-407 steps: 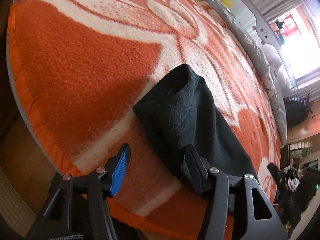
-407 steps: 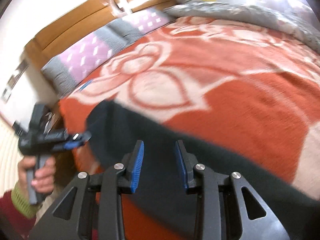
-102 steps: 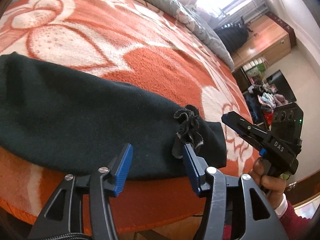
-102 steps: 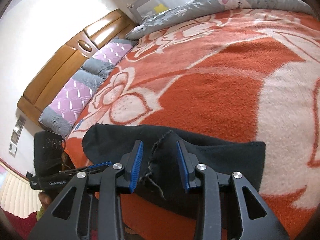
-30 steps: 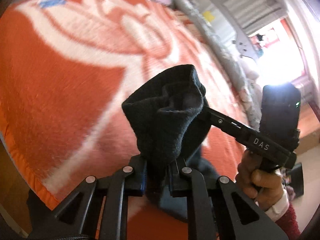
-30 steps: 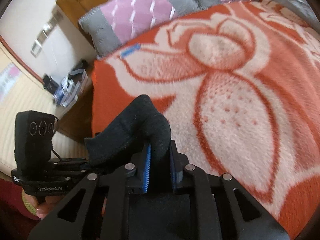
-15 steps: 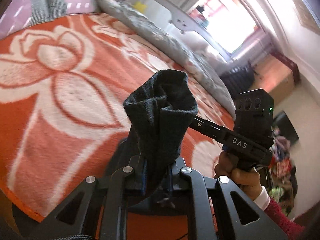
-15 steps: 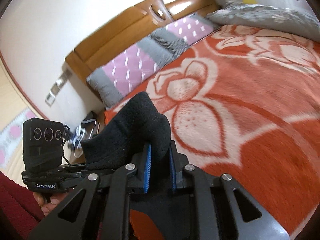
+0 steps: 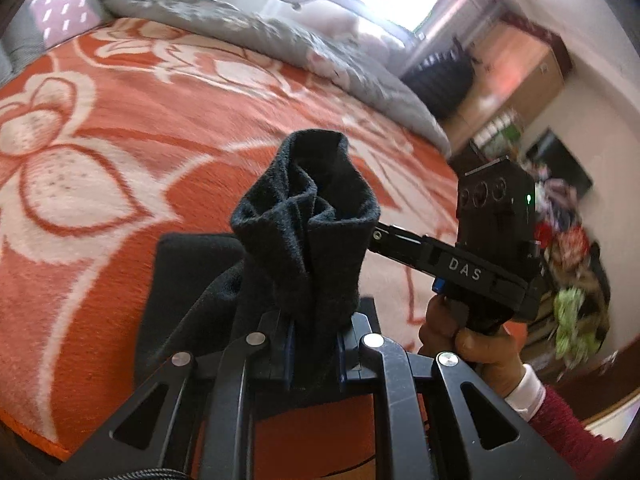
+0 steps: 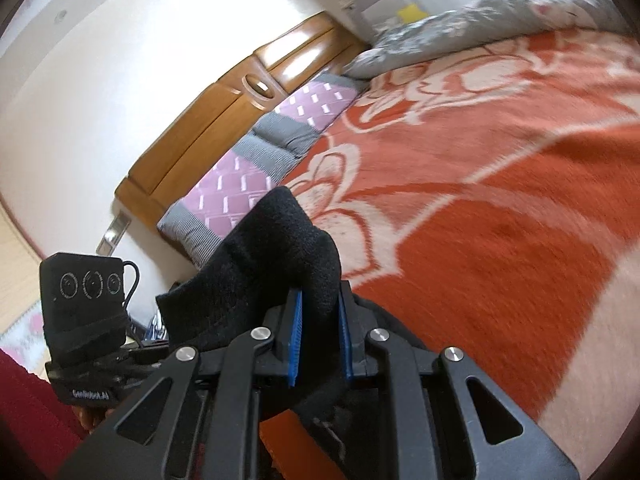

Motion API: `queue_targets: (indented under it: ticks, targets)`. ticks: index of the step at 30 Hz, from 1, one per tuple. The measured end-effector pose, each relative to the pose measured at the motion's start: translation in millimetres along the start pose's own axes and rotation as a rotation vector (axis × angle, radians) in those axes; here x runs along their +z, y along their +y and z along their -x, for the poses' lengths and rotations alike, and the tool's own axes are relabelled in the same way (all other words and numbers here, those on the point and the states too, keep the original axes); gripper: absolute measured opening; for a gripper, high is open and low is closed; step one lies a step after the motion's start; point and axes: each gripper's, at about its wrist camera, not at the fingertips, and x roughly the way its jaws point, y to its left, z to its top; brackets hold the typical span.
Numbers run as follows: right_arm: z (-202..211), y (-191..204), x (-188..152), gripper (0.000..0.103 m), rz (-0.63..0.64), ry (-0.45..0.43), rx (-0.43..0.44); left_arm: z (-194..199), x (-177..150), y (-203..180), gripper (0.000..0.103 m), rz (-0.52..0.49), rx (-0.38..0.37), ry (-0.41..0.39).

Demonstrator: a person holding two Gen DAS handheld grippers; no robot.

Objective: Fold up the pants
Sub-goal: 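Lift and fold the pants end over with both grippers, then release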

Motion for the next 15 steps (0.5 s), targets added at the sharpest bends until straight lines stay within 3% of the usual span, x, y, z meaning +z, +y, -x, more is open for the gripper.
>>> queue_targets:
  ticks: [15]
  targets:
    - [23.7, -55.2, -51.2, 0.018, -0.134, -0.035, -0.049, -60.0, -40.8, -35.2, 0.014, -0.15, 0.053, 0.129]
